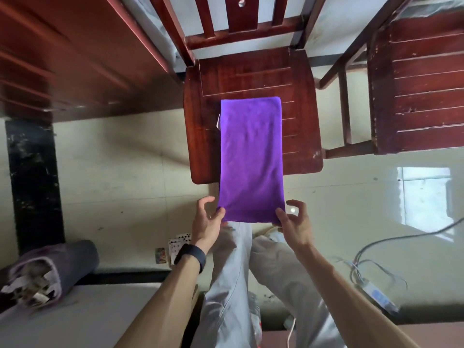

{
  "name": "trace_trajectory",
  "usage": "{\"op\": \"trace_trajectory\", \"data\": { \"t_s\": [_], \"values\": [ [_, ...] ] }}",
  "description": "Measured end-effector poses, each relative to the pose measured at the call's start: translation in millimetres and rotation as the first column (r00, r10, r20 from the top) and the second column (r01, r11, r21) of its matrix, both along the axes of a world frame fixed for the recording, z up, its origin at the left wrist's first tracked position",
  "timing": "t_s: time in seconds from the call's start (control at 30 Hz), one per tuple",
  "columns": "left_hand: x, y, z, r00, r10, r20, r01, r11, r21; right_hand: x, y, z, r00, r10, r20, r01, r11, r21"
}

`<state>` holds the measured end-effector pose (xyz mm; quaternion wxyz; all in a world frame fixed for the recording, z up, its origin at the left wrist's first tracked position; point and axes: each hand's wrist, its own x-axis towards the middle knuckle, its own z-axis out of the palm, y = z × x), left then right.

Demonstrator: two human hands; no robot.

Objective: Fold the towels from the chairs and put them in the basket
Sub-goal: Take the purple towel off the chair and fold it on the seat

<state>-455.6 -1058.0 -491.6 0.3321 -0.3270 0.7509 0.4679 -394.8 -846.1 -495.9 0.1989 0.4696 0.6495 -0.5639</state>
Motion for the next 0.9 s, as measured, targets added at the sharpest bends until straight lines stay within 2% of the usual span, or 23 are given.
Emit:
{"op": "trace_trajectory", "data": {
  "t_s": [0.17, 0.27, 0.33, 0.4, 0.43, 0.5, 0.57, 0.67, 0.9],
  "values": [
    [-7.7, -0.8, 54.2, 0.997, -0.074, -0.003, 0.073, 0.991, 0.113, 2.8, 10.1, 48.0, 0.977, 0.208, -0.046, -0.206, 0.978, 0.043],
    [-38.1, -3.3, 83.3, 0.986, -0.159, 0.045, 0.147, 0.968, 0.202, -15.1, 25.0, 73.4, 0.973, 0.213, -0.091, -0.222, 0.969, -0.104],
    [-65.8, -8.0, 95.8, 0.974, -0.213, 0.083, 0.177, 0.932, 0.316, -33.3, 37.2, 83.1, 0.951, 0.283, -0.127, -0.299, 0.944, -0.14],
    [-93.8, -13.2, 96.2, 0.938, -0.342, 0.047, 0.301, 0.876, 0.378, -57.5, 47.2, 85.2, 0.911, 0.385, -0.149, -0.392, 0.92, -0.019],
    [-107.3, -13.8, 90.0, 0.906, -0.422, -0.005, 0.399, 0.852, 0.339, -72.0, 50.6, 84.8, 0.89, 0.431, -0.152, -0.425, 0.902, 0.071],
    [-134.4, -8.5, 71.4, 0.839, -0.534, -0.107, 0.544, 0.826, 0.149, -103.5, 55.2, 76.2, 0.862, 0.481, -0.162, -0.431, 0.862, 0.266],
    [-161.2, 2.1, 48.7, 0.816, -0.551, -0.175, 0.554, 0.832, -0.037, -135.0, 58.0, 54.5, 0.858, 0.496, -0.136, -0.419, 0.828, 0.374],
    [-197.2, 20.6, 14.3, 0.822, -0.515, -0.245, 0.506, 0.856, -0.103, -178.1, 59.7, 15.2, 0.898, 0.433, -0.084, -0.378, 0.854, 0.357],
    [-239.7, 48.0, -39.7, 0.794, -0.57, -0.209, 0.513, 0.814, -0.273, -231.4, 54.0, -37.9, 0.96, 0.278, 0.016, -0.263, 0.886, 0.383]
  ]
}}
